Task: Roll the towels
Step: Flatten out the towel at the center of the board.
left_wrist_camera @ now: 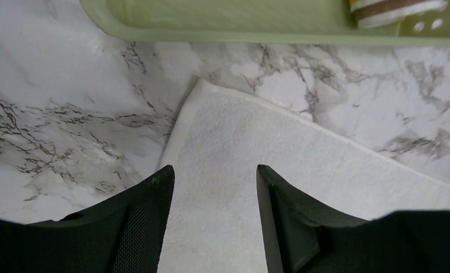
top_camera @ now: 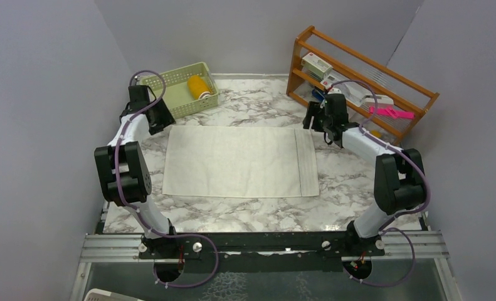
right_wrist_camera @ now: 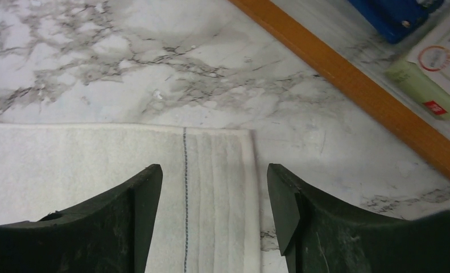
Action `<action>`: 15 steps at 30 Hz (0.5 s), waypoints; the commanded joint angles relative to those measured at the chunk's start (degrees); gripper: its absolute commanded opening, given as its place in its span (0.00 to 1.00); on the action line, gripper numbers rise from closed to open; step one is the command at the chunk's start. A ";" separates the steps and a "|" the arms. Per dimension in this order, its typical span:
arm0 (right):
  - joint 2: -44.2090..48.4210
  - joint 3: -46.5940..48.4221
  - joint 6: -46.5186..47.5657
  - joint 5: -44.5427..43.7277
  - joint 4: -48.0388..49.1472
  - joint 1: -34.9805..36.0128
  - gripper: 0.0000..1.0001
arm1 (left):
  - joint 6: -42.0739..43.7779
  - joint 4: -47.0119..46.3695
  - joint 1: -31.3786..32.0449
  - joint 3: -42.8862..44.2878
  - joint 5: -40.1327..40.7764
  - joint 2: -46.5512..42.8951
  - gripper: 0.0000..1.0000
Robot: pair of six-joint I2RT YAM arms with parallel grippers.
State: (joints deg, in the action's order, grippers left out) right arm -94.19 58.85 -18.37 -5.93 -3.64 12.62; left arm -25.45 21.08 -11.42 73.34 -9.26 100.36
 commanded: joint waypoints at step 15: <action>8.93 -19.25 -8.47 24.29 2.95 7.02 0.56 | 13.65 0.87 -0.27 -6.13 -5.95 -4.56 0.55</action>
State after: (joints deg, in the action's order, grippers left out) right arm -88.99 43.44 -23.09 16.38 0.05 20.38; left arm -13.74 23.07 -11.51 66.89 -13.74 97.97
